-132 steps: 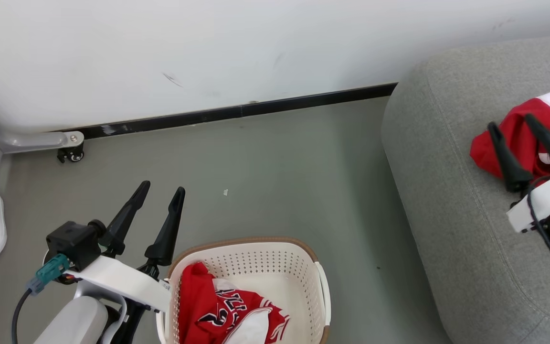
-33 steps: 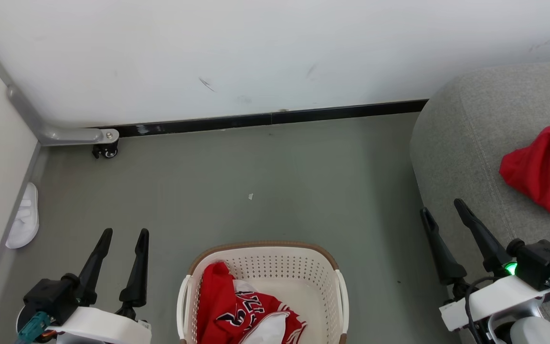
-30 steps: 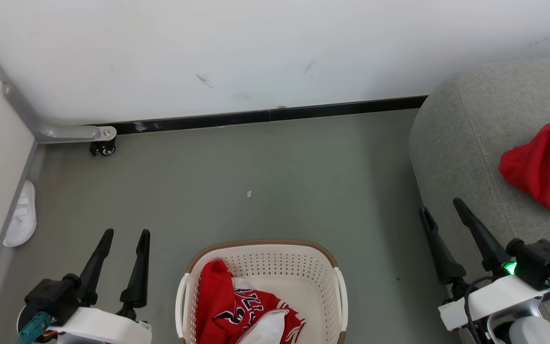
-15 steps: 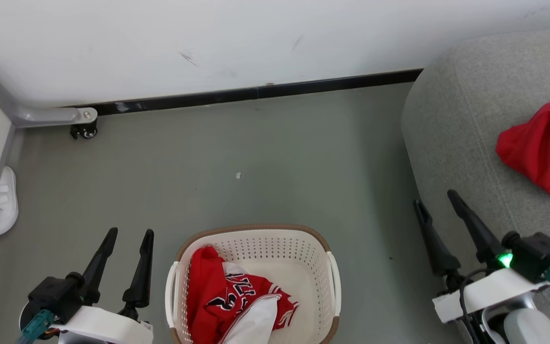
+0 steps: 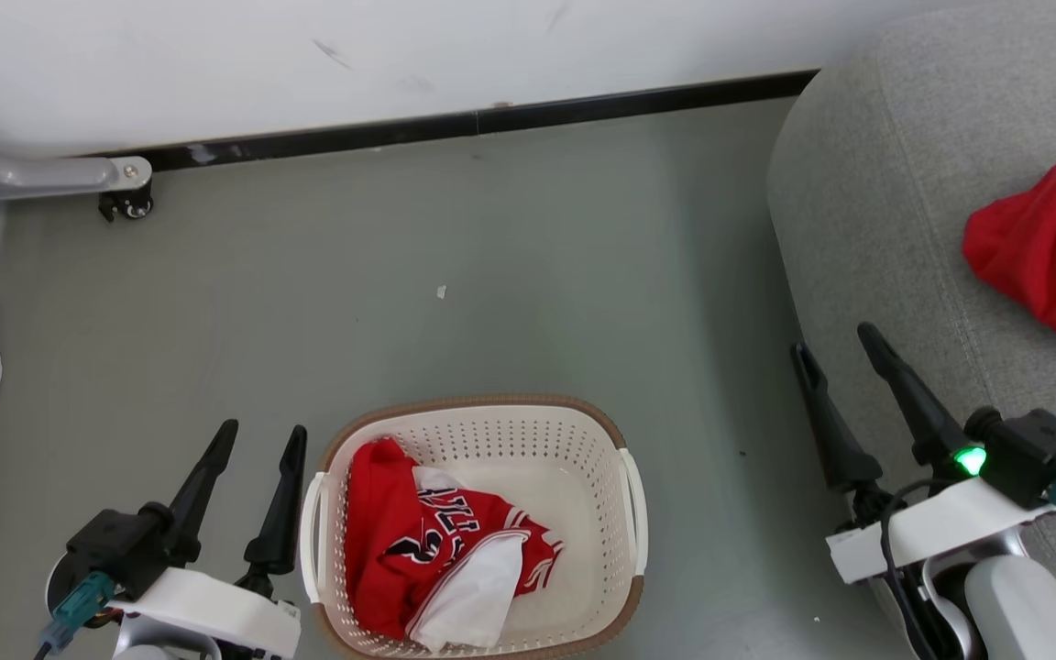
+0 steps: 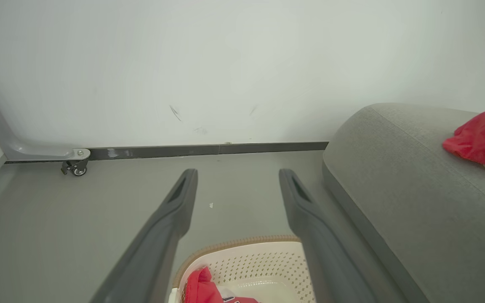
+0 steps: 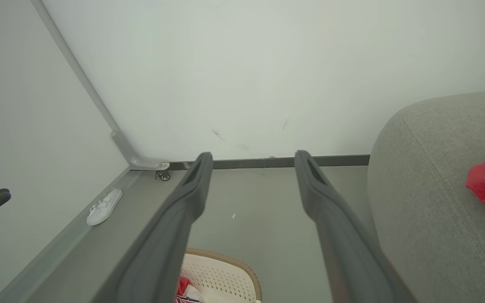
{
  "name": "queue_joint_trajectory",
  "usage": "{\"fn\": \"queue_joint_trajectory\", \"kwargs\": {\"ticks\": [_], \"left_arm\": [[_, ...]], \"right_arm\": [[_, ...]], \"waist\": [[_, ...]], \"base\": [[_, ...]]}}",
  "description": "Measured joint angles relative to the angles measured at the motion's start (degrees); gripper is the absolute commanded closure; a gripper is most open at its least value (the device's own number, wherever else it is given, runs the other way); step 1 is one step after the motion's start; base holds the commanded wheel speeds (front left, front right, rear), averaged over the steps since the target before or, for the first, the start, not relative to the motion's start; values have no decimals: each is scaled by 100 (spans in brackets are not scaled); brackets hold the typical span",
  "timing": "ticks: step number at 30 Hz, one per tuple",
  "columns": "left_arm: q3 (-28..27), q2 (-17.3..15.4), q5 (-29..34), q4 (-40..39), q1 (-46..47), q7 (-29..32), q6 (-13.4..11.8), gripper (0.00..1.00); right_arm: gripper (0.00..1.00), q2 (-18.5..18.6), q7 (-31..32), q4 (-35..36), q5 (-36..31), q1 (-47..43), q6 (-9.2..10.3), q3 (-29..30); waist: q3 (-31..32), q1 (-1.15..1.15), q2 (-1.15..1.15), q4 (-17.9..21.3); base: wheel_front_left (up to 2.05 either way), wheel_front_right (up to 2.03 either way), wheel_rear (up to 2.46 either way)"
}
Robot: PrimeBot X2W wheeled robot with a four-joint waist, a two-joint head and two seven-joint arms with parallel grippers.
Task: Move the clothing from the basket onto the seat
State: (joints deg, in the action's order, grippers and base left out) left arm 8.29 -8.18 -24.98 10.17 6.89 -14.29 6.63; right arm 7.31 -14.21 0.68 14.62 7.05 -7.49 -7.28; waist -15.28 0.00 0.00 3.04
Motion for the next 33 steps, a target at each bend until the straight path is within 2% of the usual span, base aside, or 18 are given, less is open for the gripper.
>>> {"fn": "queue_joint_trajectory", "kwargs": {"ticks": [24,33], "left_arm": [[591,-170,-1,571,828,8,59,0],[1028,-288,49,778,1187,10,60,0]], "right_arm": [[0,-90,-1,99,0,751,0,93],[0,-179,-41,222,-4,948,0,109]], "waist": [[-1004,0,0,152],[-1404,0,0,233]], "base": [[0,0,0],[0,0,0]]}}
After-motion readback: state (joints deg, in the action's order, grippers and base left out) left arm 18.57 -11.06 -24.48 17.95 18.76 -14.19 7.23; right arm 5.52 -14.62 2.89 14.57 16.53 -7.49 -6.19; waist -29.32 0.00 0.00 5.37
